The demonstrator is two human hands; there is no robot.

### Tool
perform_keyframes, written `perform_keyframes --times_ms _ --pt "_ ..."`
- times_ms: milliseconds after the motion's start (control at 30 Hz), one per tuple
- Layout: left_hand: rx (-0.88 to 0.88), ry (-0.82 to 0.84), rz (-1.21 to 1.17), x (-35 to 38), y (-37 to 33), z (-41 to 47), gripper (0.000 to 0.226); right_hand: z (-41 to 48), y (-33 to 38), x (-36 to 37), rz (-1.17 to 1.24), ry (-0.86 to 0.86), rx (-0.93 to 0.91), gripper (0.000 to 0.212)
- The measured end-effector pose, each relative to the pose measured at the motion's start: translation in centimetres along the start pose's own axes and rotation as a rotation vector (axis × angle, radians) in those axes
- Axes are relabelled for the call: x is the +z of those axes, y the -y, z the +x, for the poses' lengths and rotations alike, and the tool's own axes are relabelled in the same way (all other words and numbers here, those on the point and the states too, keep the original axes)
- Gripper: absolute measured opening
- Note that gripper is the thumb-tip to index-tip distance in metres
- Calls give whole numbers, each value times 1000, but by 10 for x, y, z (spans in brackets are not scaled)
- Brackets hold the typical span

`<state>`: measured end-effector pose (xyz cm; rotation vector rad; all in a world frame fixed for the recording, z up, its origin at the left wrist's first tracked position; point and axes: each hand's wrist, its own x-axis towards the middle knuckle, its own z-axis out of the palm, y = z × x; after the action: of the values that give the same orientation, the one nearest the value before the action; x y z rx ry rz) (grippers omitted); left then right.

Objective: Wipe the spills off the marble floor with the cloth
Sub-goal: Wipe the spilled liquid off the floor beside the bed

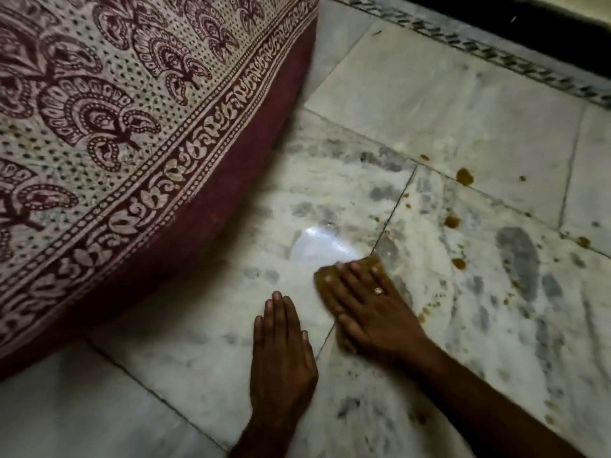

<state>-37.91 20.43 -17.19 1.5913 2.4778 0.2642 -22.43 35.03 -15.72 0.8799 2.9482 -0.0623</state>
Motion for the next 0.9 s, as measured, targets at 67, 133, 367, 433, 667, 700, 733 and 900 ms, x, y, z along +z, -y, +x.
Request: perform_keyframes --times_ms 67,133,367,433,667,700,733,900 --pt "-12 4 -12 -1 -3 0 62 22 -25 -2 -20 26 154 66" --pt "-16 3 -16 0 -4 1 63 65 -38 -5 9 16 276 68" --pt "2 -78 -112 -2 3 0 59 84 32 -4 19 -35 -57 66" --pt "24 -120 -151 -1 5 0 60 31 43 2 13 -65 -132 64" --pt "63 -42 -123 -2 1 -2 60 10 -31 -5 -8 -26 234 67" --pt "66 -41 -115 -2 2 -3 60 27 -27 -9 20 -26 277 70" --pt "67 -46 -113 -2 2 -3 60 41 -18 -10 51 -13 283 71" --pt "60 -73 -190 1 9 -3 61 -5 47 1 36 -54 32 65"
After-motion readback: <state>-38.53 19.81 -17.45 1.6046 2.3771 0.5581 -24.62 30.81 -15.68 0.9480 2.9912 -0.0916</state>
